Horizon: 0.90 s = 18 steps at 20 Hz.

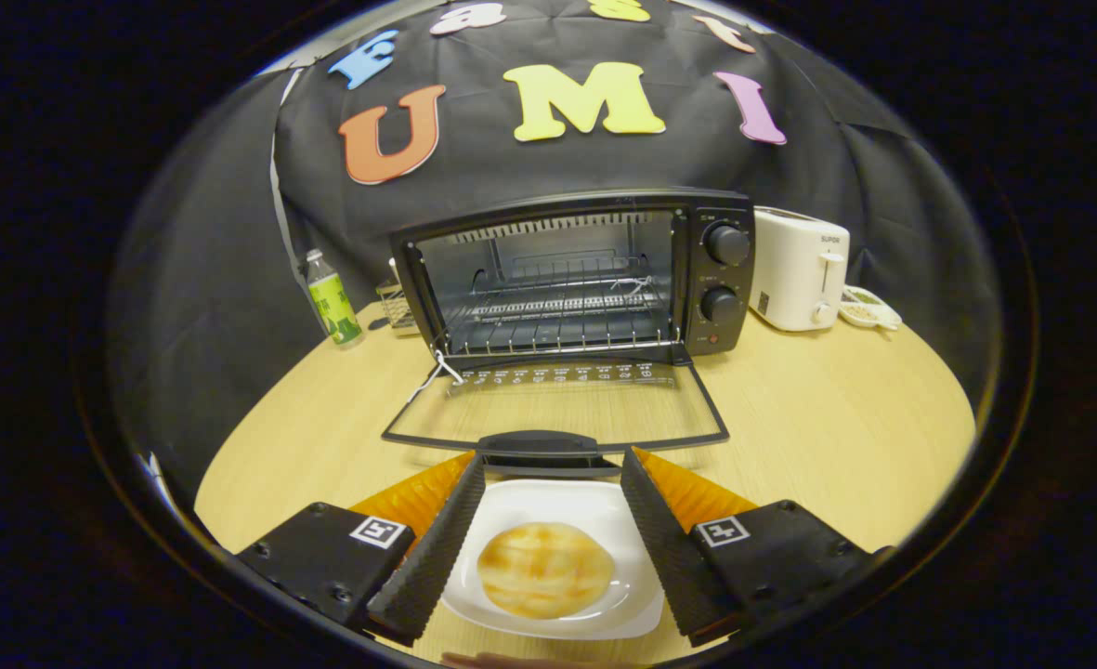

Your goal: Open the toaster oven, put the food inside, and close the toaster oven door.

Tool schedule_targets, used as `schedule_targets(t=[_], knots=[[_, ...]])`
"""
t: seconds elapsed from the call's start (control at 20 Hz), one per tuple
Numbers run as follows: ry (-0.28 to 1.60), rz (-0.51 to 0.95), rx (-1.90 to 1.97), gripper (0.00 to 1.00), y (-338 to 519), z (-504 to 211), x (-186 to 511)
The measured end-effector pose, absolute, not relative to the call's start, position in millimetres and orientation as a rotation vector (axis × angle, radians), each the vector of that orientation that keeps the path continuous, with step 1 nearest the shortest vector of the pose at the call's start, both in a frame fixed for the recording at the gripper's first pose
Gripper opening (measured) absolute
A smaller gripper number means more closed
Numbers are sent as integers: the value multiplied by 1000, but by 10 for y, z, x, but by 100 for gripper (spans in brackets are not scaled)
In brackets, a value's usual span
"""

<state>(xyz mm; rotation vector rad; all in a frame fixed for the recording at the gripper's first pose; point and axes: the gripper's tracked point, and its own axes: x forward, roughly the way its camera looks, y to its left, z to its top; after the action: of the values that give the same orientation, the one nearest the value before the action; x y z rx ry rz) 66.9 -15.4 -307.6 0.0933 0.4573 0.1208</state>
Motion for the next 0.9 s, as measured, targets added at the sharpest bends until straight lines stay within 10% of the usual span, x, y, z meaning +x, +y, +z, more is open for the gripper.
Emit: schedule_targets(t=[0.9], knots=[[479, 60, -10, 99, -178, -3585, 88]])
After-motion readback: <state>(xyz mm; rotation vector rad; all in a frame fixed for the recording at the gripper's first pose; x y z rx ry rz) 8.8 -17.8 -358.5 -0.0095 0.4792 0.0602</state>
